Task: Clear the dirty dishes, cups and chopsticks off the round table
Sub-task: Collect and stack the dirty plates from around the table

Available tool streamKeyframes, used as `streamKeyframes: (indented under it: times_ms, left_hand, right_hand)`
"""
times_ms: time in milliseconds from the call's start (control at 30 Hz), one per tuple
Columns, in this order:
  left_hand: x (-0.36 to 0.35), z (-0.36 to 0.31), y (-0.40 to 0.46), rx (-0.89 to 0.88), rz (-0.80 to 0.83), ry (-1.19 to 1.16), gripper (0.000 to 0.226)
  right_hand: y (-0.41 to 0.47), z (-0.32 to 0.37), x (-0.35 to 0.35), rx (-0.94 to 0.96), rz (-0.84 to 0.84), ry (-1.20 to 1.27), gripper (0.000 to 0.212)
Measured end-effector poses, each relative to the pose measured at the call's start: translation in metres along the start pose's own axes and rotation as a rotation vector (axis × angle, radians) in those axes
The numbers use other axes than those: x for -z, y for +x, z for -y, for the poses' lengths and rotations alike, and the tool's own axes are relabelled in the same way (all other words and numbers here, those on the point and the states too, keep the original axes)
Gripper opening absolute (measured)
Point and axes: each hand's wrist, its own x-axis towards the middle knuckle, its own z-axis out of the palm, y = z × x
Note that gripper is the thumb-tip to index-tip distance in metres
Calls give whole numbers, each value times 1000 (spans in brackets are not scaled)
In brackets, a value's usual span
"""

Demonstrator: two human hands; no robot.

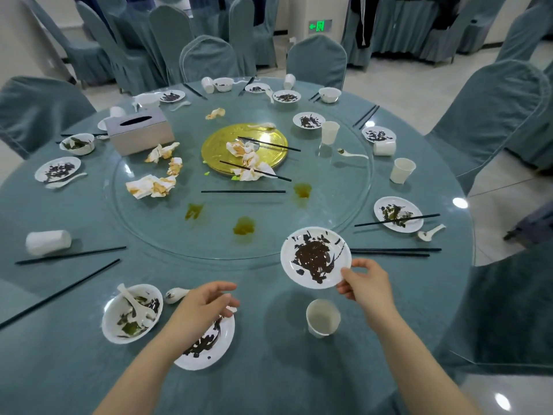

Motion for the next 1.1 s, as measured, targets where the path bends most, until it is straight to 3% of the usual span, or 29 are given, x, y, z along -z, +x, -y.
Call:
streamKeyframes:
  times_ms: [367, 633, 867, 1000, 1100]
  left_hand:
    - [45, 28, -40, 19, -46, -67, 26]
    - [77, 65, -65, 50, -192, -229, 21]
    - [90, 95, -78, 98, -413, -218, 26]
    - [99, 113, -87, 149, -467, -250, 27]
    - [107, 124, -92, 178, -493, -314, 27]
  right_hand:
    - [-75, 15, -92, -5, 453, -117, 11]
    - [-105, 11, -150, -16, 642, -188, 12]
    - [-108, -9, -187, 15, 680, -362, 6]
    - [-93, -26, -194, 259, 578, -741, 20]
    - [-84, -39, -200, 390, 599, -956, 37]
